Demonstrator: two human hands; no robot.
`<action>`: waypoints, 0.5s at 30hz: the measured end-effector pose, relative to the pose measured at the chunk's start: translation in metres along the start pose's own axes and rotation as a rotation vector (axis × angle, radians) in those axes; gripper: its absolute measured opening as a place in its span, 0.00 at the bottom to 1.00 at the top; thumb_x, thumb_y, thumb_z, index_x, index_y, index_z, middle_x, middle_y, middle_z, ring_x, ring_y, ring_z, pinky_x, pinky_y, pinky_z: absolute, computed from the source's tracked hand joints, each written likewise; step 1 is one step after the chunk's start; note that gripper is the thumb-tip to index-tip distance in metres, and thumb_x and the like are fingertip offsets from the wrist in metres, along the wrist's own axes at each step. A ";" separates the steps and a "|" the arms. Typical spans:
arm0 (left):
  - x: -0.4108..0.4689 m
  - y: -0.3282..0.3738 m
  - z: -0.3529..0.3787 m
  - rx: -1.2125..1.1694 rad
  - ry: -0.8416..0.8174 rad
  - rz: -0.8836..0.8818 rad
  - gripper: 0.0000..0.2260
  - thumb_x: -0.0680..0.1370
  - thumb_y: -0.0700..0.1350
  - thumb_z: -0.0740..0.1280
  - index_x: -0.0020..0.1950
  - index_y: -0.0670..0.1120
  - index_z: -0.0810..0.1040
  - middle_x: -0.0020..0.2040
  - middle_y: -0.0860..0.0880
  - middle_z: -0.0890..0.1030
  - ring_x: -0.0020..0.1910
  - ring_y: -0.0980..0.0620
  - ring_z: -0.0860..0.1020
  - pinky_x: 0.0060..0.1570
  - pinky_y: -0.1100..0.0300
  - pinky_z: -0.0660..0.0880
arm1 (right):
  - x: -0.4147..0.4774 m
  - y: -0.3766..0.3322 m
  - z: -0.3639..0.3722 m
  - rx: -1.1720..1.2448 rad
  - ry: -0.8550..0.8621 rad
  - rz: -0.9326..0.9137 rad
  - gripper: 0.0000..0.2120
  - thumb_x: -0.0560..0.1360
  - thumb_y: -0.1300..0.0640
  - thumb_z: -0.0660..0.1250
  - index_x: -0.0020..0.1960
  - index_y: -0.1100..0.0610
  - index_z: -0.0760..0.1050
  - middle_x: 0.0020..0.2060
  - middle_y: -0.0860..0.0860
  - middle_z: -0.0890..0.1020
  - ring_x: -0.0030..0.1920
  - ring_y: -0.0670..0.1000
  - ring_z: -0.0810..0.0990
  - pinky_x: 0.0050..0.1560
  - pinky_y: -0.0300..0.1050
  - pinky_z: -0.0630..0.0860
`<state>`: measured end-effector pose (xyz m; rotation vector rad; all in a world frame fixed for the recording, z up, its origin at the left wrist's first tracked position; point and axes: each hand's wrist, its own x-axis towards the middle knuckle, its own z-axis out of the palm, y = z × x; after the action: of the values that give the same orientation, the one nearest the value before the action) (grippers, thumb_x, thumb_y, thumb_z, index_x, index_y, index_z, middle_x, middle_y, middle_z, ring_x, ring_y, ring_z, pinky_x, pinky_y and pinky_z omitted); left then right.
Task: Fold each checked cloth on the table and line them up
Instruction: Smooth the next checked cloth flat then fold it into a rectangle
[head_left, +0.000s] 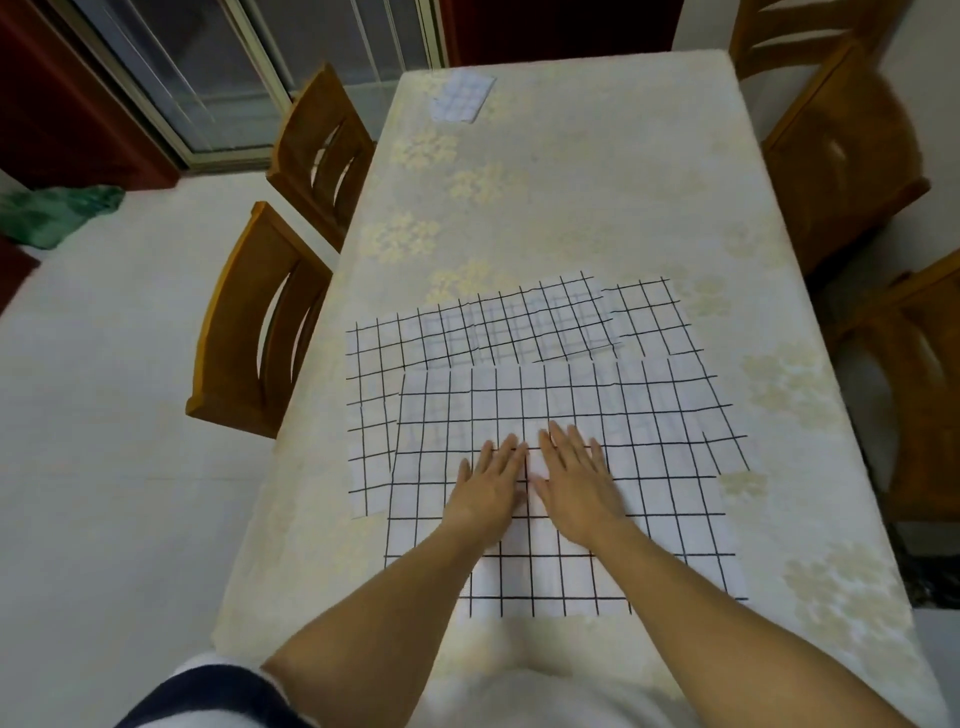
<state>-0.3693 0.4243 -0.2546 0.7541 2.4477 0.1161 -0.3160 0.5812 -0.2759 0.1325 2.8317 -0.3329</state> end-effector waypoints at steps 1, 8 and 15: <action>0.001 -0.008 -0.002 0.002 -0.014 -0.014 0.30 0.86 0.54 0.52 0.82 0.54 0.38 0.81 0.54 0.35 0.81 0.47 0.36 0.79 0.42 0.42 | -0.001 0.012 0.003 -0.035 0.001 0.017 0.32 0.83 0.39 0.42 0.80 0.53 0.36 0.79 0.50 0.37 0.79 0.54 0.36 0.78 0.58 0.39; 0.002 -0.079 -0.015 -0.053 0.047 -0.129 0.33 0.84 0.60 0.53 0.82 0.54 0.38 0.81 0.52 0.34 0.80 0.47 0.36 0.80 0.46 0.41 | -0.007 0.062 -0.005 -0.016 0.062 0.193 0.37 0.80 0.34 0.36 0.79 0.57 0.38 0.79 0.53 0.40 0.79 0.53 0.37 0.79 0.56 0.41; 0.063 -0.020 -0.037 -0.034 0.090 -0.006 0.34 0.84 0.50 0.60 0.83 0.51 0.40 0.82 0.51 0.38 0.81 0.45 0.39 0.79 0.44 0.43 | 0.068 -0.007 -0.025 0.054 -0.001 0.026 0.30 0.84 0.47 0.49 0.81 0.55 0.42 0.80 0.52 0.42 0.80 0.54 0.40 0.79 0.54 0.41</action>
<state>-0.4418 0.4450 -0.2599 0.7412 2.5265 0.1922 -0.3886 0.5841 -0.2709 0.1806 2.8185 -0.4030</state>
